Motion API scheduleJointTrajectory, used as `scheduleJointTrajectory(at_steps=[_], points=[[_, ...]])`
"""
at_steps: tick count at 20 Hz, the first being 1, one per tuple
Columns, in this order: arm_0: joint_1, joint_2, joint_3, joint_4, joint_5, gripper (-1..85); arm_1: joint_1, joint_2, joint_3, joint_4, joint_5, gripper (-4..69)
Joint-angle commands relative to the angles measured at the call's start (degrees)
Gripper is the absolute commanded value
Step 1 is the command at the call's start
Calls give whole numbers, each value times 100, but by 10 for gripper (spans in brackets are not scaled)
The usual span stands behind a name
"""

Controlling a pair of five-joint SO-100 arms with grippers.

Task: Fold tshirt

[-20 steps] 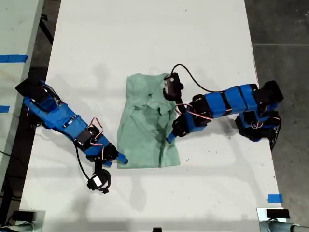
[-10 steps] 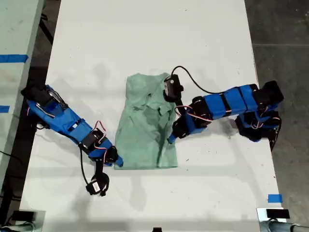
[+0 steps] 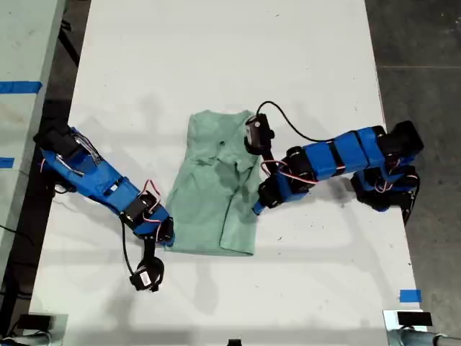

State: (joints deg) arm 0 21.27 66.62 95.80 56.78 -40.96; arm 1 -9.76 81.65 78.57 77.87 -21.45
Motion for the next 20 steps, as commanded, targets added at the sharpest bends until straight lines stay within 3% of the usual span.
scheduleJointTrajectory(at_steps=[1,8,15,20], points=[[-70,747,-158,694,-132,0,-123,580,-18,-141,62,184],[-264,1521,-149,2250,9,0,-158,782,343,-299,167,176],[-782,1090,-905,800,1802,0,-193,870,492,-396,264,169],[-791,-237,-2839,633,2479,0,-202,905,519,-396,334,166]])
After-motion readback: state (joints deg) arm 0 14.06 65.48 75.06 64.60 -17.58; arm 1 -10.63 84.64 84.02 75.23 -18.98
